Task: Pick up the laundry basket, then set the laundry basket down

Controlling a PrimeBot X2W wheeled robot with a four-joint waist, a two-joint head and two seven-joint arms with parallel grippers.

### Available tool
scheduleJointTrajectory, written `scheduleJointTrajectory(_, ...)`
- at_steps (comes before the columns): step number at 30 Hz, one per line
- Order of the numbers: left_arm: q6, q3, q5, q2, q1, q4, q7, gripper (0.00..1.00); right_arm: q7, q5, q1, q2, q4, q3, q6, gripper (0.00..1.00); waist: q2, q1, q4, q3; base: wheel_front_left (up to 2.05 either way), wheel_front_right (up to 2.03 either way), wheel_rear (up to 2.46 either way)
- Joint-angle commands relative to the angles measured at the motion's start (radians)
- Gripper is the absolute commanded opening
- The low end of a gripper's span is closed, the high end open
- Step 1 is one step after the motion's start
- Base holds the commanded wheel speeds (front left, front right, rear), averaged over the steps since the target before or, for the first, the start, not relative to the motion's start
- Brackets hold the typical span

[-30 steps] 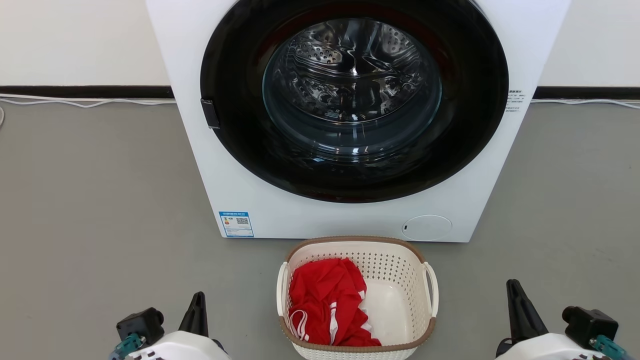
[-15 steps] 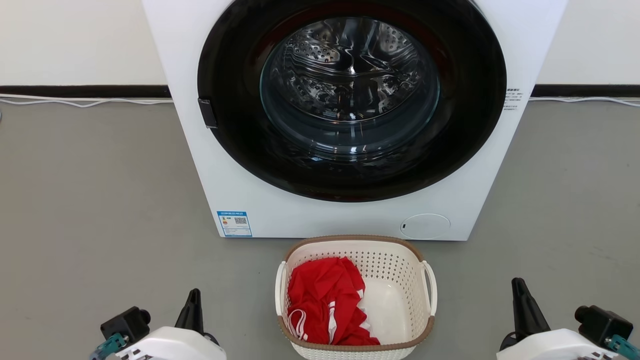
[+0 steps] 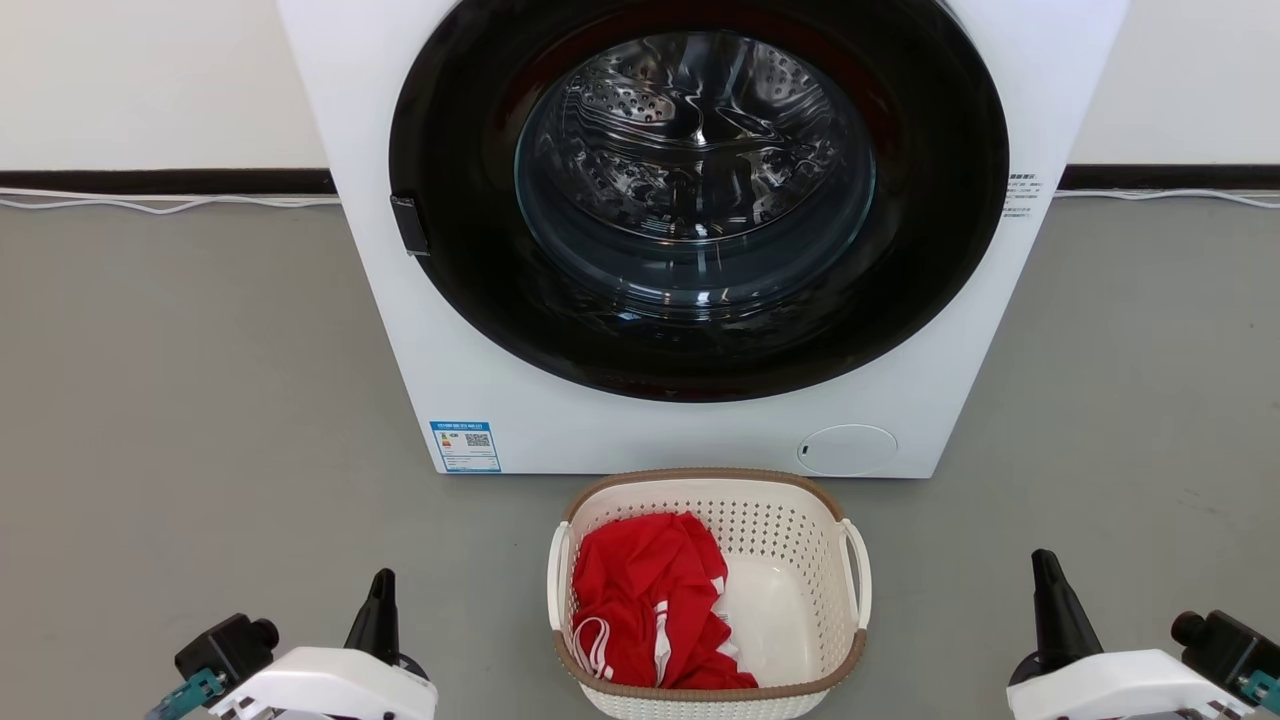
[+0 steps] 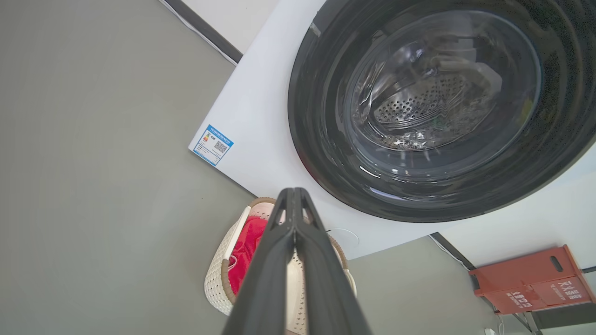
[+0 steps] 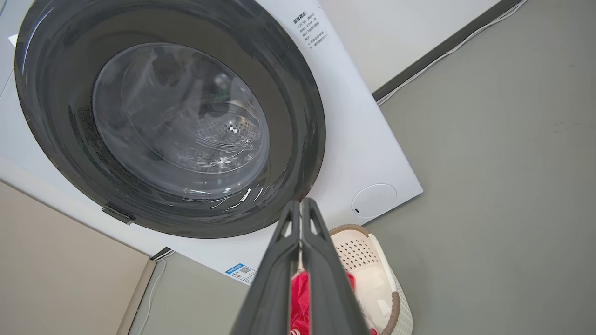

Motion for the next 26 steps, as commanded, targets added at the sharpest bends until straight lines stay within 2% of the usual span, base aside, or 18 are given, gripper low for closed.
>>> scheduleJointTrajectory(1, -0.012, 0.021, -0.030, 0.008, -0.036, -0.034, 0.008, 0.00, 0.011, 0.036, -0.046, -0.008, -0.031, 0.003, 0.003, 0.00, -0.0001, -0.0001, -0.001, 0.000, 0.00, 0.00, 0.00)
scheduleJointTrajectory(26, -0.050, 0.066, -0.281, 0.009, -0.036, -0.081, 0.079, 0.00, 0.080, 0.333, -0.059, -0.009, -0.062, 0.000, 0.004, 0.00, -0.0001, -0.0001, -0.010, 0.006, 0.00, 0.00, 0.00)
